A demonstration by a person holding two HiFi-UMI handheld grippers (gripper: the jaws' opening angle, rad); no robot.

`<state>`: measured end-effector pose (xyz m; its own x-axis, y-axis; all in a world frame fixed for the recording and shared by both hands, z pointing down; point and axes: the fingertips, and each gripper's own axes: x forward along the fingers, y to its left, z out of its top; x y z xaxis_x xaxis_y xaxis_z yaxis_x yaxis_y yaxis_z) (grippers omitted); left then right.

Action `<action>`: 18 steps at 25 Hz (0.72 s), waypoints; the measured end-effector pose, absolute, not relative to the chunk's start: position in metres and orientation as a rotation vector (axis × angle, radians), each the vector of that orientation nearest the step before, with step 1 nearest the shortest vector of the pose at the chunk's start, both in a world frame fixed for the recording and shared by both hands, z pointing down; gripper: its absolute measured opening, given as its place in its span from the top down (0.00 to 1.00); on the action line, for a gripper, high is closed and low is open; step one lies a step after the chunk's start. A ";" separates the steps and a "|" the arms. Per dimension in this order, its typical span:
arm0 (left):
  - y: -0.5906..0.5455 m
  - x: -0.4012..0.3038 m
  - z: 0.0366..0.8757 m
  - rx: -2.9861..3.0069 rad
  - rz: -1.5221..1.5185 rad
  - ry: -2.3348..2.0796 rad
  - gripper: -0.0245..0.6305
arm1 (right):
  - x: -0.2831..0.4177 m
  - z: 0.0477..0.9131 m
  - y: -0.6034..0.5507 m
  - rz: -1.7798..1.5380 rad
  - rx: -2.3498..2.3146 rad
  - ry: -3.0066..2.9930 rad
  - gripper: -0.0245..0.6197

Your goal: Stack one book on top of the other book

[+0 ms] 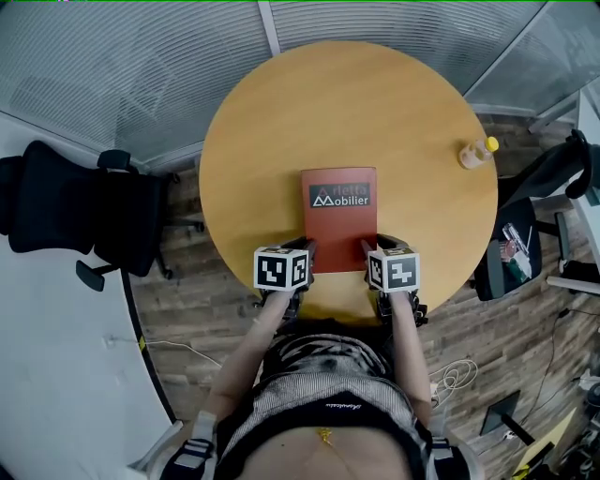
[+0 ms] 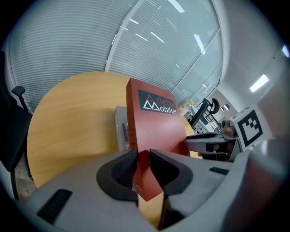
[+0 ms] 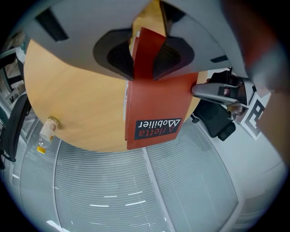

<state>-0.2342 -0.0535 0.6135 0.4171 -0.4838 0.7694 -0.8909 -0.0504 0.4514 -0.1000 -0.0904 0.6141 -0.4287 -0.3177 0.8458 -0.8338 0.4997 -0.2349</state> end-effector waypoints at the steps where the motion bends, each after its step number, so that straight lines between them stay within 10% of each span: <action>1: -0.054 -0.235 0.616 1.687 0.523 -1.206 0.84 | -0.101 0.617 -0.091 0.862 0.942 -1.971 0.74; 18: -0.058 -0.235 0.646 1.641 0.533 -1.163 0.85 | -0.100 0.651 -0.093 0.976 0.923 -1.931 0.74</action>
